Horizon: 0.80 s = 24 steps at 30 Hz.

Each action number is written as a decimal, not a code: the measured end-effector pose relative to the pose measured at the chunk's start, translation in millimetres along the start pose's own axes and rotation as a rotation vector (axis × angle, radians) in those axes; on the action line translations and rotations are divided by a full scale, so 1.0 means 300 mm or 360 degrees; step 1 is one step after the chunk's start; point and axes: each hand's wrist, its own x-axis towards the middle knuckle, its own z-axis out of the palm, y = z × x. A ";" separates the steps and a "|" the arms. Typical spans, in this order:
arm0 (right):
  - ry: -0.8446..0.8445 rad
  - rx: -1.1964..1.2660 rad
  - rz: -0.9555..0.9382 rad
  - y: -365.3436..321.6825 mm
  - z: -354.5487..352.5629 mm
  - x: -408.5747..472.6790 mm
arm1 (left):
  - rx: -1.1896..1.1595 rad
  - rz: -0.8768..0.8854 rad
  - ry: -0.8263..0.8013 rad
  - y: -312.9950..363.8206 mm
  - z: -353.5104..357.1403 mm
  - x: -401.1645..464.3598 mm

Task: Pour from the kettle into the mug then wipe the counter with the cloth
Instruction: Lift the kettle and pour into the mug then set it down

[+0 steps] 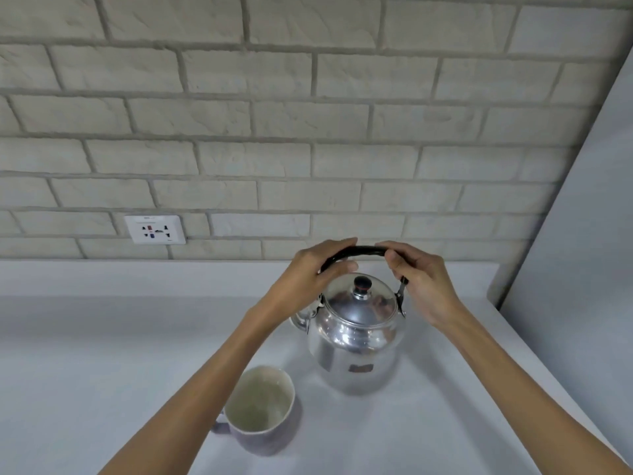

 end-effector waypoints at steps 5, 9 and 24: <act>-0.0042 -0.0096 0.0039 0.131 0.013 0.041 | -0.0102 -0.0181 -0.0004 -0.136 0.054 0.050; -0.0072 -0.0057 0.0057 0.202 0.028 0.075 | -0.0229 -0.0264 -0.0023 -0.216 0.080 0.079; -0.0117 -0.0087 0.0016 0.308 0.068 0.156 | -0.0156 -0.0275 0.0053 -0.365 0.115 0.131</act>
